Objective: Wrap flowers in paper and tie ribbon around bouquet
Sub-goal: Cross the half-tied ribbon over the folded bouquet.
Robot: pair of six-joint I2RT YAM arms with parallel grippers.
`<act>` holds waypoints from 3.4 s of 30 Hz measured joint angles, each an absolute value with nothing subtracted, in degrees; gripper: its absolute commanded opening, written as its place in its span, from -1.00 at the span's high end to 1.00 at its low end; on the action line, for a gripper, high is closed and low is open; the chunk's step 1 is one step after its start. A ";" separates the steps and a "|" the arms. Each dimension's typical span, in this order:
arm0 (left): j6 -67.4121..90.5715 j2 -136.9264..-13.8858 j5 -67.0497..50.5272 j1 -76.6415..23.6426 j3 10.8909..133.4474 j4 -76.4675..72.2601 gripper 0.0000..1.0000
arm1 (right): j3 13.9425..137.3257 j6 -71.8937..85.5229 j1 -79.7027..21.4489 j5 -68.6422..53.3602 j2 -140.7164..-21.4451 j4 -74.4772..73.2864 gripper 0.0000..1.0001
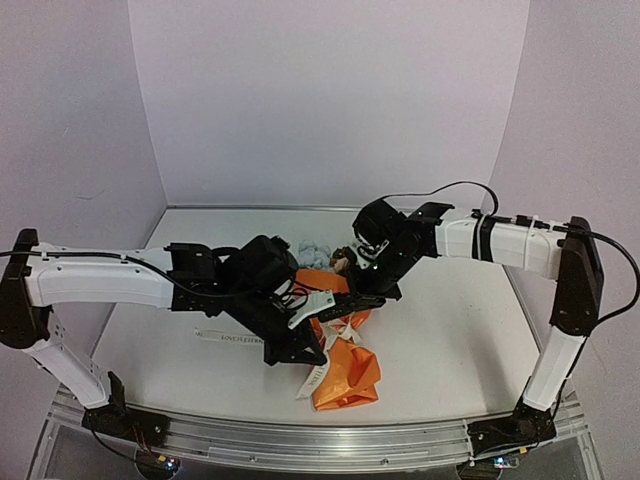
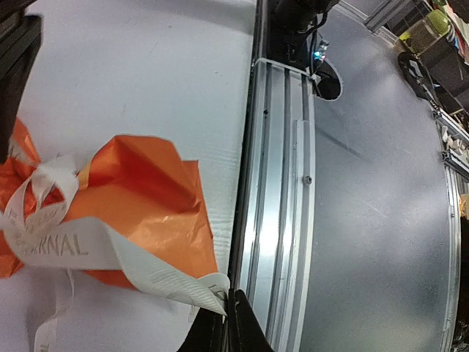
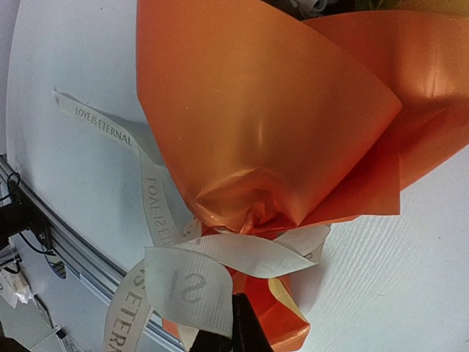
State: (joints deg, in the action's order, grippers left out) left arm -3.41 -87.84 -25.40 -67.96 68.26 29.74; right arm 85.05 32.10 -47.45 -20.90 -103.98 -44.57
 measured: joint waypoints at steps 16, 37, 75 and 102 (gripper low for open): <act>-0.81 -106.05 -25.68 -70.46 82.15 11.43 0.89 | 89.19 31.04 -43.41 -33.18 -108.98 -46.02 1.00; 8.14 -110.79 -19.48 -70.70 77.34 -5.99 -0.21 | 91.28 29.92 -42.67 -36.57 -111.42 -47.98 1.00; 6.81 -90.07 2.22 -69.80 56.83 2.86 -0.06 | 86.67 45.13 -46.98 -35.90 -105.84 -48.57 1.00; 3.28 -94.59 3.84 -69.40 61.42 2.10 1.00 | 84.77 41.62 -47.31 -31.71 -101.66 -50.61 0.33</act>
